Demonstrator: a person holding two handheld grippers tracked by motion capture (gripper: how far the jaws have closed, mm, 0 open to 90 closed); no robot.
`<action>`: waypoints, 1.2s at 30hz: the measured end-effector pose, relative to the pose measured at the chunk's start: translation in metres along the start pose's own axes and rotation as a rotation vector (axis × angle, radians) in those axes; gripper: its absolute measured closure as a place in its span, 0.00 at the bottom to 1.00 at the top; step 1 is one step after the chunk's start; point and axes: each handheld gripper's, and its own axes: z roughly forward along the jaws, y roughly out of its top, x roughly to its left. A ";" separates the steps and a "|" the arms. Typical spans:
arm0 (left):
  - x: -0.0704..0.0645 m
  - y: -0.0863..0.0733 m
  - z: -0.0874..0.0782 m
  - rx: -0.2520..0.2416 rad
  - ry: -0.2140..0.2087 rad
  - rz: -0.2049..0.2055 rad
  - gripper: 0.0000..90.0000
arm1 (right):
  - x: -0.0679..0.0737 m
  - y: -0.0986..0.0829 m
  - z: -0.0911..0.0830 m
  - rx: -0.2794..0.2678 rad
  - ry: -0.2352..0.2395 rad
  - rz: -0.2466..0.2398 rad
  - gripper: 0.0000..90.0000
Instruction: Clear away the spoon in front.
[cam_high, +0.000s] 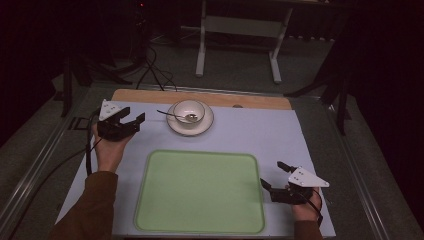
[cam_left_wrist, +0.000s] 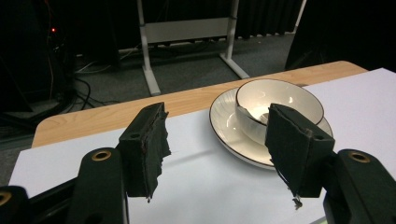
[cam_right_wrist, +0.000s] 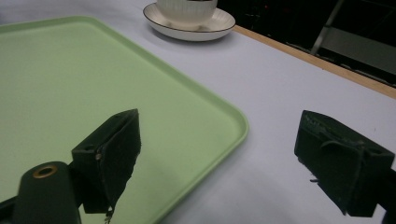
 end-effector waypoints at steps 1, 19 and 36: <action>0.000 0.000 0.001 0.001 -0.001 -0.001 0.43 | 0.000 0.000 0.000 0.000 0.000 0.000 0.16; -0.007 0.003 0.034 0.056 -0.019 -0.014 0.44 | 0.000 0.000 0.000 0.000 0.003 0.000 0.16; -0.009 0.000 0.076 0.191 -0.138 -0.085 0.61 | -0.001 0.000 0.000 -0.004 0.007 0.002 0.16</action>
